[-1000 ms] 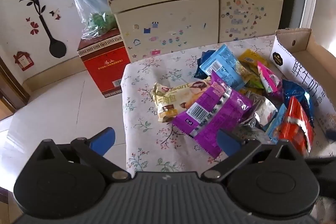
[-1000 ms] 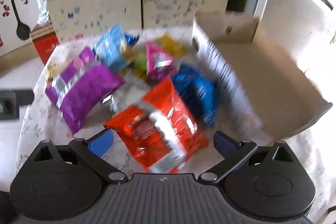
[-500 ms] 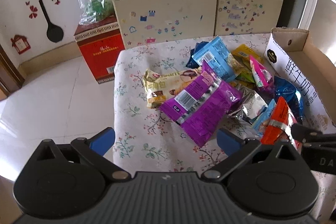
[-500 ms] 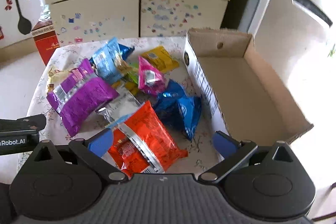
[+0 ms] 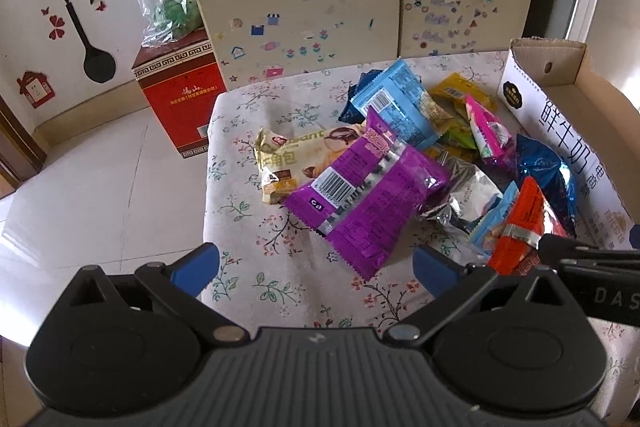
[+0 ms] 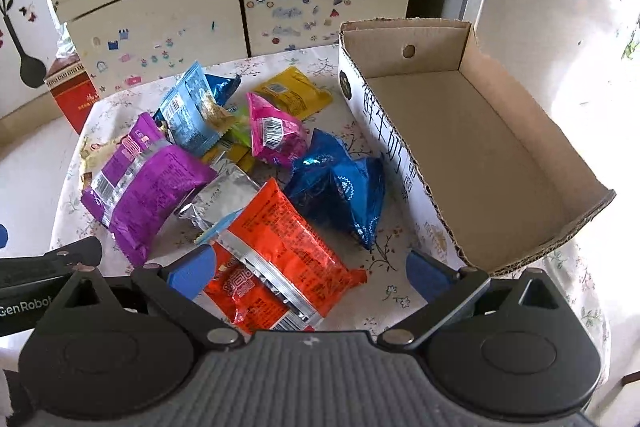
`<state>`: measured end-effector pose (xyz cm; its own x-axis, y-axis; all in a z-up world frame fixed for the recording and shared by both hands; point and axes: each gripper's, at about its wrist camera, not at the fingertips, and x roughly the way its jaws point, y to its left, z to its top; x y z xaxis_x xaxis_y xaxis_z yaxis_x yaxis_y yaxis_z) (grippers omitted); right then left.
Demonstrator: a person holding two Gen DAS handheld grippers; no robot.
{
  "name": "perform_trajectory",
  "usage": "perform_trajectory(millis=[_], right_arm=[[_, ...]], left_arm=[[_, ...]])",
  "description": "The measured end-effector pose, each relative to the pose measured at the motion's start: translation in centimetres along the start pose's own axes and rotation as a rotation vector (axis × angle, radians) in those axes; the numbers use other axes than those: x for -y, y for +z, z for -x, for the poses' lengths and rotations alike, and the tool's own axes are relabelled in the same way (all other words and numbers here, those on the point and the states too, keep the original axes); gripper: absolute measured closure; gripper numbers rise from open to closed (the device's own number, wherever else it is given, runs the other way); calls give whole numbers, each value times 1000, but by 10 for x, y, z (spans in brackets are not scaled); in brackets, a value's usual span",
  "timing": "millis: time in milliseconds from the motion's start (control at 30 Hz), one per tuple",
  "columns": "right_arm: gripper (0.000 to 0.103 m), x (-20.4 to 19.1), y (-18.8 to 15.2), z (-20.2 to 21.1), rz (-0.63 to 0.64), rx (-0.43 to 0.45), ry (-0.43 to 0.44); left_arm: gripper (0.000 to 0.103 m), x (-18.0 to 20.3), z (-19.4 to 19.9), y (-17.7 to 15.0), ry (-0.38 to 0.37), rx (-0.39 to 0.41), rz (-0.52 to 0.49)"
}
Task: Organize snacks
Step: 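Move both grippers toward the snack pile on the table, then grasp the purple packet with the left gripper while the right grasps the red packet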
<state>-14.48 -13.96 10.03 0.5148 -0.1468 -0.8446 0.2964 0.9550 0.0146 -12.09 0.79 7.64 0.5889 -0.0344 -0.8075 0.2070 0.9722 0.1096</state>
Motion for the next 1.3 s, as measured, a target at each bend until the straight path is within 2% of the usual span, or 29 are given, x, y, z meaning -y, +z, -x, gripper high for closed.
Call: perform_trajectory(millis=[233,633,1300], right_arm=[[0,-3,-1,2,34,33,-25],[0,-6,-3,0,63,30,-43],[0,-9,-3,-2,78,24,-49]], left_arm=[[1,2,-1,-1,28,1,-14],[1,3,-1,-3,48,4,-28],[4,-1,-2,-4,40,5,-9]])
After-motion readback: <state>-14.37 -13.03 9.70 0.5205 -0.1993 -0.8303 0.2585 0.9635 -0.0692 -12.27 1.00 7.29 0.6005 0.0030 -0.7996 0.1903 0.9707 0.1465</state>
